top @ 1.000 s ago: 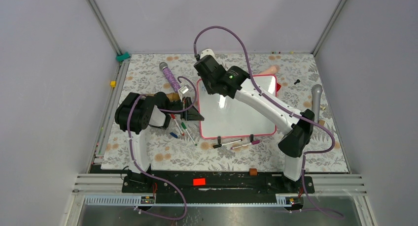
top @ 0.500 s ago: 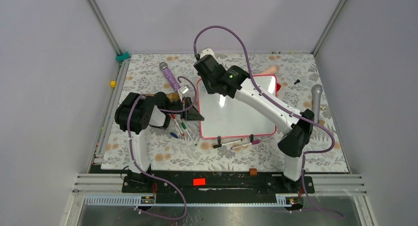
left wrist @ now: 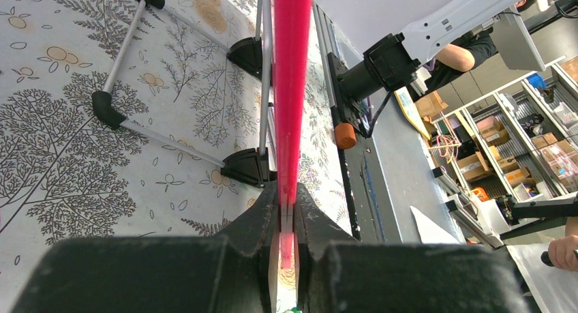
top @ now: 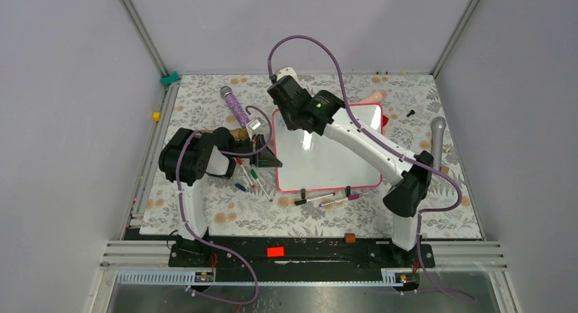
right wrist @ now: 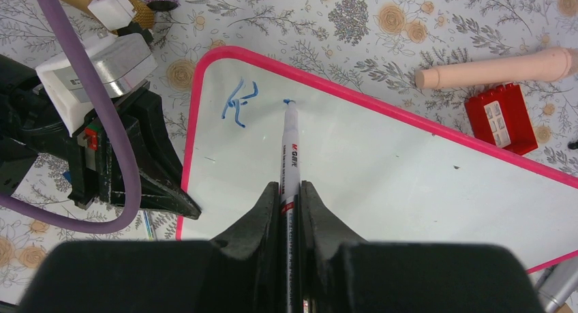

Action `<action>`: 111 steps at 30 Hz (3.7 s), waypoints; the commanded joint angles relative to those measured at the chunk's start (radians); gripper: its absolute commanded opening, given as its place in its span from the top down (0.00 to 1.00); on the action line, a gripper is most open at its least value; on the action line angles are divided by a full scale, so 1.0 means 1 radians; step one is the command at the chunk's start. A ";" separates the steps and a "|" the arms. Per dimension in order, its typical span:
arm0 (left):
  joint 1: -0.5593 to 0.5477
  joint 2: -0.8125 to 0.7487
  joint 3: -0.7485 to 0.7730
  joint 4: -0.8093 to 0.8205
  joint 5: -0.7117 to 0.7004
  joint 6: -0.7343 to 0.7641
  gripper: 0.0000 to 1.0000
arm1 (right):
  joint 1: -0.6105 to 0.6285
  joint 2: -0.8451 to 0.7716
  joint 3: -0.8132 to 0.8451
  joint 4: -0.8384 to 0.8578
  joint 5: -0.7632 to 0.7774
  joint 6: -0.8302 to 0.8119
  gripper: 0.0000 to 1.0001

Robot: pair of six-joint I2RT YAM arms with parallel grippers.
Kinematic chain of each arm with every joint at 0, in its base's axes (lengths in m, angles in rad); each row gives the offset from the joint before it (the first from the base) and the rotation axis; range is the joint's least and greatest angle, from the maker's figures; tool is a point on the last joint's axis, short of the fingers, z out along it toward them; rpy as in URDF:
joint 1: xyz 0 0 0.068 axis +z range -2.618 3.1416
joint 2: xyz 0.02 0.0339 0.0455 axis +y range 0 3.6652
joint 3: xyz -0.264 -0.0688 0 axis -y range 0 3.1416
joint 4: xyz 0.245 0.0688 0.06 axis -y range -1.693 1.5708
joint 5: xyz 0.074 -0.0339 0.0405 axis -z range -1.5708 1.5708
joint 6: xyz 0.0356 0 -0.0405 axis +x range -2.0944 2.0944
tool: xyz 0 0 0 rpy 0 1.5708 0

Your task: Write a sentence on the whiteboard

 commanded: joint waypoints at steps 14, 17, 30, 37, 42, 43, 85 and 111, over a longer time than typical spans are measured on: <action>-0.006 -0.029 -0.015 0.014 0.066 -0.010 1.00 | -0.012 -0.003 0.044 0.005 -0.025 -0.007 1.00; -0.006 -0.029 -0.013 0.014 0.066 -0.011 1.00 | -0.012 -0.037 0.027 0.025 -0.030 -0.016 1.00; 0.001 -0.046 -0.016 0.014 0.058 -0.010 1.00 | -0.012 -0.143 -0.144 0.090 -0.041 0.005 1.00; 0.000 -0.044 -0.019 0.014 0.058 -0.011 1.00 | -0.012 -0.111 -0.109 0.090 -0.049 -0.002 1.00; -0.001 -0.044 -0.015 0.014 0.060 -0.011 1.00 | -0.012 -0.088 -0.089 0.091 -0.050 -0.012 1.00; -0.001 -0.044 -0.015 0.014 0.060 -0.010 1.00 | -0.012 -0.085 -0.086 0.091 -0.052 -0.013 1.00; 0.000 -0.037 -0.011 0.015 0.059 -0.012 1.00 | -0.012 -0.121 -0.108 0.092 -0.101 -0.002 1.00; 0.003 -0.030 0.001 0.013 0.079 -0.020 1.00 | -0.041 -0.144 -0.173 0.111 -0.022 0.012 1.00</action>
